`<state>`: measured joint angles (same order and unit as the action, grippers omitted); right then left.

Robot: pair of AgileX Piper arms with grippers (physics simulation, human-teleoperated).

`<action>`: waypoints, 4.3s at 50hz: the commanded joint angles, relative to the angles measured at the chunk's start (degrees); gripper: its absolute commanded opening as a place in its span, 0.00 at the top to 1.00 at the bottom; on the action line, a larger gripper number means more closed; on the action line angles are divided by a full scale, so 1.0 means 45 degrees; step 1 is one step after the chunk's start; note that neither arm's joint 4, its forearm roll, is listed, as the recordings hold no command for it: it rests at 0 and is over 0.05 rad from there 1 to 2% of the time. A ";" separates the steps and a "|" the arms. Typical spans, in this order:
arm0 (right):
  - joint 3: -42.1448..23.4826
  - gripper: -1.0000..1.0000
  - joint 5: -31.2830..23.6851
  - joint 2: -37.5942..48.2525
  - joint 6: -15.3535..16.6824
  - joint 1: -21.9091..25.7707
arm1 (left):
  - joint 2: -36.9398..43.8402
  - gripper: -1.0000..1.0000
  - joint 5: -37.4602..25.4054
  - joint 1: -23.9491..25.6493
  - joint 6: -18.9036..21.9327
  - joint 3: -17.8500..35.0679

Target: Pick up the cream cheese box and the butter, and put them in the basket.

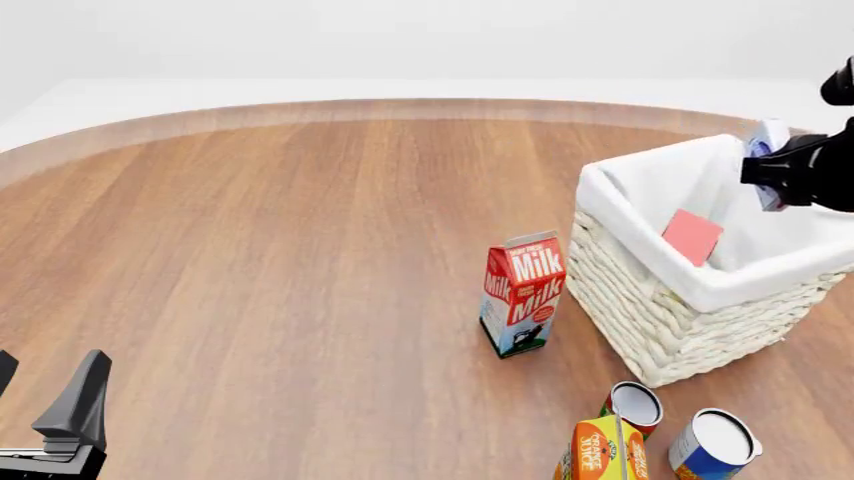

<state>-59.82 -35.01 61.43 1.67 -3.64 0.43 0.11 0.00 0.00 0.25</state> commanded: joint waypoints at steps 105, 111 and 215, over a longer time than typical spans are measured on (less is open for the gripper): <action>0.0560 1.00 0.2474 0.1853 -0.0817 -0.1131 | 0.0000 0.00 0.0000 0.0000 0.0000 0.0000; 0.0597 1.00 0.2615 0.1933 -0.0880 -0.1187 | 0.0000 0.00 0.0000 0.0000 0.0000 0.0000; 0.0810 0.00 0.3125 0.1713 -0.0649 -0.1120 | 0.0000 0.00 0.0000 0.0000 0.0000 0.0000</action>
<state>-55.91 -19.55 70.83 -1.79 -9.65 0.43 0.11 0.00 0.00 0.25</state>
